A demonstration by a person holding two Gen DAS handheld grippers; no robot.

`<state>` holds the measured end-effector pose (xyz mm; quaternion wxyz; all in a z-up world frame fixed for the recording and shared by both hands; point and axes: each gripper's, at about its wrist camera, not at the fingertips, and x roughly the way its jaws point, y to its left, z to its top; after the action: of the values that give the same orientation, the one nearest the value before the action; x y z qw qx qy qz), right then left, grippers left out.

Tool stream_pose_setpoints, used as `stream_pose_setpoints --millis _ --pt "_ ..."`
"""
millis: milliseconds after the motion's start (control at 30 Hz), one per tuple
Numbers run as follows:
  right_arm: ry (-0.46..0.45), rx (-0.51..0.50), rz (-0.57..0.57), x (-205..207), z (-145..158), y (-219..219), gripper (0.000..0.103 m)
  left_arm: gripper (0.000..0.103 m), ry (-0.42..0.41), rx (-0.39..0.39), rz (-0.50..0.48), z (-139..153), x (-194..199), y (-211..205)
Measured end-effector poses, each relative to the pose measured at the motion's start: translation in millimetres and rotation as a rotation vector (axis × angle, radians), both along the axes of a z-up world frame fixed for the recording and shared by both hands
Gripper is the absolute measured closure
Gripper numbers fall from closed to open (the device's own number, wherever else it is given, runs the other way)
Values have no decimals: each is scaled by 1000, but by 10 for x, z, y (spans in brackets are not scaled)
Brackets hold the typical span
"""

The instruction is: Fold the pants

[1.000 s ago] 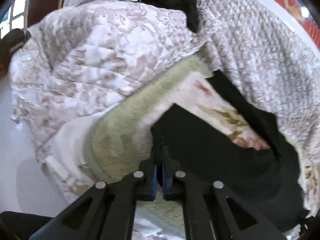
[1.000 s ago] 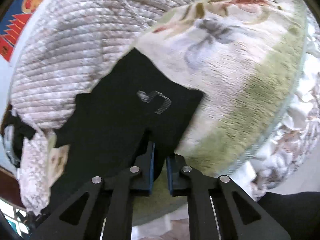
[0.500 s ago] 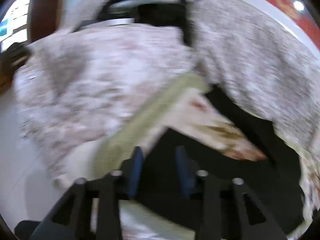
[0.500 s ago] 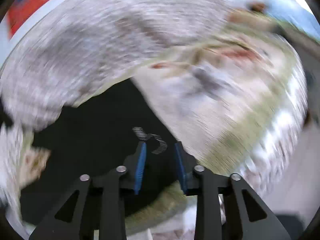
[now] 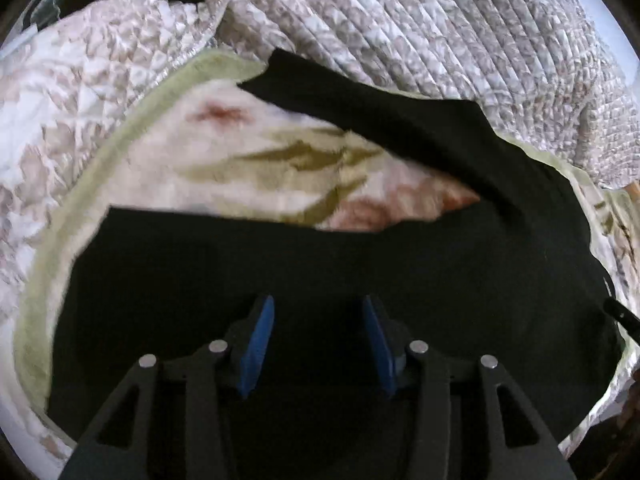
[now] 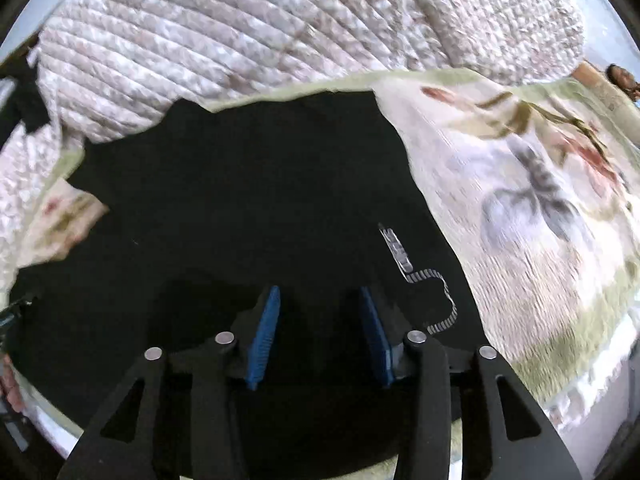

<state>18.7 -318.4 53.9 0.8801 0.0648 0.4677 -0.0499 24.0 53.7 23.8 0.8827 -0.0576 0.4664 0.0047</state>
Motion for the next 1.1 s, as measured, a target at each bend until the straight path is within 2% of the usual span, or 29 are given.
stream_pose_setpoints --millis 100,200,267,333,400,533,633,800,867,933,1033,1100 --pt "3 40 78 226 40 148 55 54 -6 29 -8 71 93 -42" --pt "39 27 136 370 -62 300 55 52 -1 98 12 23 266 57" --pt "96 -26 119 545 -244 313 55 53 37 111 74 -81 400 189" --pt "103 -34 100 565 -304 265 55 53 7 111 72 -6 364 184" --pt "64 -41 105 518 -231 278 55 52 -25 113 47 70 309 114" --pt "-30 -16 174 429 -97 460 55 50 -54 39 -25 155 211 -112" --pt "-28 -16 230 442 -149 646 55 50 -46 17 -71 121 197 -297" --pt "-18 12 368 359 -248 1037 55 50 -21 51 -153 -1 219 -544" --pt "18 -31 404 347 -338 1143 55 50 15 56 -122 -108 273 -472" --pt "7 -62 421 301 -347 1160 55 49 3 16 -91 -116 294 -358" --pt "-15 -68 389 222 -291 1054 55 50 -7 41 -21 -74 328 -198" --pt "-18 -59 367 186 -286 970 55 50 -8 10 -1 -86 328 -86"
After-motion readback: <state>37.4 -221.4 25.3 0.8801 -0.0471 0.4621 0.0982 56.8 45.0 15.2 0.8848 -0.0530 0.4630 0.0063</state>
